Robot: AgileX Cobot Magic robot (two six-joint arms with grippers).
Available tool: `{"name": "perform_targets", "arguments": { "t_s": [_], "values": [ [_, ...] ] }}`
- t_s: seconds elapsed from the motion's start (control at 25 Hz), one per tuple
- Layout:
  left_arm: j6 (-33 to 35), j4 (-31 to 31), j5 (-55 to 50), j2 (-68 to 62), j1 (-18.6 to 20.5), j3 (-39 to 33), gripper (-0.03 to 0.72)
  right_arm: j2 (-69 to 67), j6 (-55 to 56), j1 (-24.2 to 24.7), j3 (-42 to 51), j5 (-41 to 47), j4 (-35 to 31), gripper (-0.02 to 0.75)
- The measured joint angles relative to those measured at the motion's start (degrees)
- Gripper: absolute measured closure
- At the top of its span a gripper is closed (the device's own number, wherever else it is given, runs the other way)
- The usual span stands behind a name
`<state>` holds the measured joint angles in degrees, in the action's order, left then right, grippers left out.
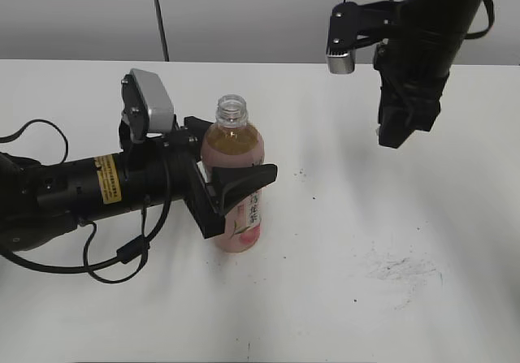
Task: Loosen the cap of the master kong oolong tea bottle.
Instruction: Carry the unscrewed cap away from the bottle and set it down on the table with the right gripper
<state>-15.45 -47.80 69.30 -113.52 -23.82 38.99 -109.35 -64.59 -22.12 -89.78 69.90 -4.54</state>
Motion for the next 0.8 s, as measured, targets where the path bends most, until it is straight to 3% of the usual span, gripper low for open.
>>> {"name": "perform_targets", "arguments": {
  "t_s": [0.2, 0.36, 0.6, 0.8],
  "values": [
    [0.0, 0.0, 0.0, 0.0, 0.0, 0.0, 0.243, 0.02, 15.2, 3.25, 6.0, -0.78, -0.65, 0.469],
    [0.0, 0.05, 0.0, 0.0, 0.0, 0.0, 0.243, 0.06, 24.21, 4.02, 13.02, -8.14, -0.6, 0.469],
    [0.0, 0.04, 0.0, 0.0, 0.0, 0.0, 0.243, 0.06, 29.68, 4.02, 21.31, -20.94, -0.65, 0.469],
    [0.0, 0.04, 0.0, 0.0, 0.0, 0.0, 0.243, -2.52, 30.05, 4.02, 21.84, -24.2, -0.65, 0.469]
  ]
}}
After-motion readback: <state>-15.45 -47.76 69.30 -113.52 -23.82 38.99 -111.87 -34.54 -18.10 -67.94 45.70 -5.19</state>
